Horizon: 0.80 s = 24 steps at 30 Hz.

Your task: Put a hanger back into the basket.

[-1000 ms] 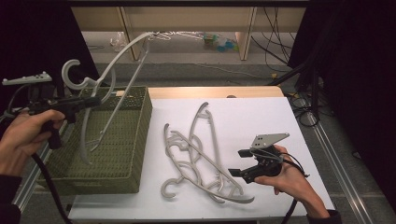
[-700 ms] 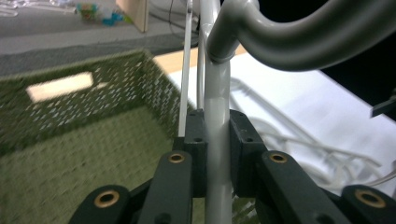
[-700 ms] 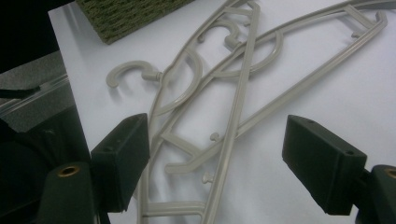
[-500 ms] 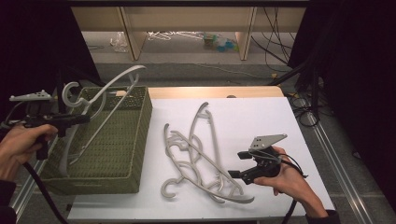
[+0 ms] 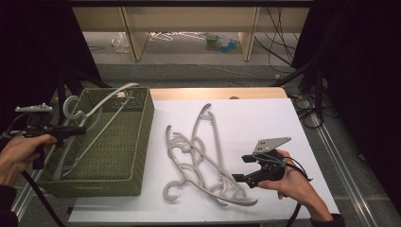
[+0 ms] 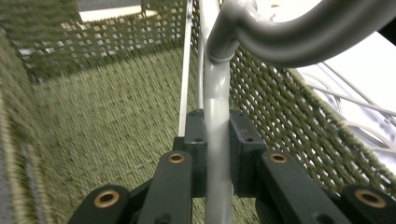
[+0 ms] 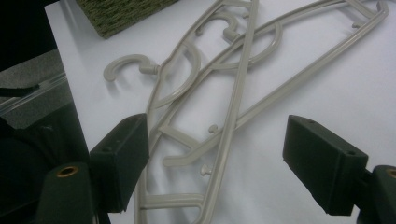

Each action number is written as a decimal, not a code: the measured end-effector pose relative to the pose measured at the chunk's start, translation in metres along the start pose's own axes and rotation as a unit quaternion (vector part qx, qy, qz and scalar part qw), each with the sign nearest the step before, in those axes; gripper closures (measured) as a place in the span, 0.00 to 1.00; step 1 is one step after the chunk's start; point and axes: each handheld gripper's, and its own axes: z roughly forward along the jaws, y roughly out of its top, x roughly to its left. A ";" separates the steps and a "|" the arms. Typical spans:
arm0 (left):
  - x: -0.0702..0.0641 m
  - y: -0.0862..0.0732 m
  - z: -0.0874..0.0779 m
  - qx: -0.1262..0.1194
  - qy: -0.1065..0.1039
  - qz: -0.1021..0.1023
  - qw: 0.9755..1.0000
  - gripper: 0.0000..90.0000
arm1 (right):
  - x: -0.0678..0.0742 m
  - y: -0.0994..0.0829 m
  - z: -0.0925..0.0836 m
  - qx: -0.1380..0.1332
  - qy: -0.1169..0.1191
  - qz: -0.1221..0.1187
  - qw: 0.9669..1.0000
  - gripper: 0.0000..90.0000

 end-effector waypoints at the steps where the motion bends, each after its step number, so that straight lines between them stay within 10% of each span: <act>1: 0.000 -0.001 0.005 0.007 -0.002 0.003 1.000 0.88 | 0.000 0.000 0.000 0.003 -0.001 0.003 1.000 0.26; 15: 0.006 -0.006 0.053 0.103 0.048 0.012 0.993 0.87 | 0.001 -0.002 0.001 0.003 0.002 0.002 1.000 0.26; 24: 0.028 -0.023 0.047 0.078 0.108 -0.062 0.989 0.84 | 0.000 -0.003 0.002 0.004 0.001 0.004 1.000 0.26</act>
